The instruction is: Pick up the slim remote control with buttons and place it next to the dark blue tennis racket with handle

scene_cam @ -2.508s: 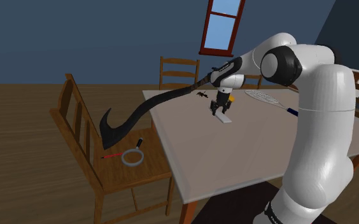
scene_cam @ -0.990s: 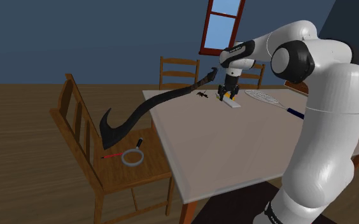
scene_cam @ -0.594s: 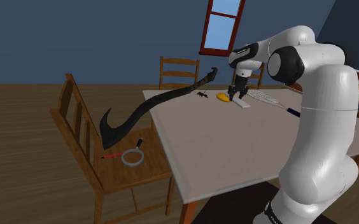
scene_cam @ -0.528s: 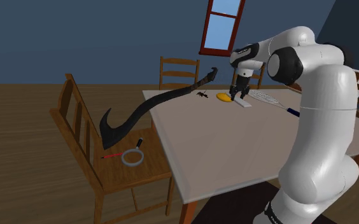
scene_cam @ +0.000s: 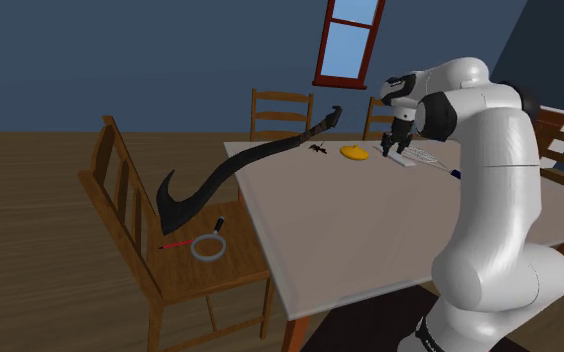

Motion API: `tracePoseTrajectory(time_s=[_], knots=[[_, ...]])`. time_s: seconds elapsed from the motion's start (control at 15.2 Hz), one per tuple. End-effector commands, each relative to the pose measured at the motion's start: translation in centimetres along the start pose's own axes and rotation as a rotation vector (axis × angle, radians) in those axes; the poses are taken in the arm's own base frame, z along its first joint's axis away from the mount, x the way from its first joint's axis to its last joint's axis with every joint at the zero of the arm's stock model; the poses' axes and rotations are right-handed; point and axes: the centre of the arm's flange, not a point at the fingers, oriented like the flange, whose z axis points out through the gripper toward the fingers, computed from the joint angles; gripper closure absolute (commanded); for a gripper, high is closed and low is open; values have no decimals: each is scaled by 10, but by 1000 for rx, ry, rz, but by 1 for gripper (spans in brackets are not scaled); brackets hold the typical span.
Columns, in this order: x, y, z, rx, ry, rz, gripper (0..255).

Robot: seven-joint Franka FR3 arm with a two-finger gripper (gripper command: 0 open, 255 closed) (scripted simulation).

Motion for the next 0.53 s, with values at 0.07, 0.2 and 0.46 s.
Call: tracePoseTrajectory(time_s=[0.07,0.2,0.46], knots=[[1,39,1,0,0,-2,255],[1,67,1,0,0,-2,255],[1,66,22,0,0,-2,255]])
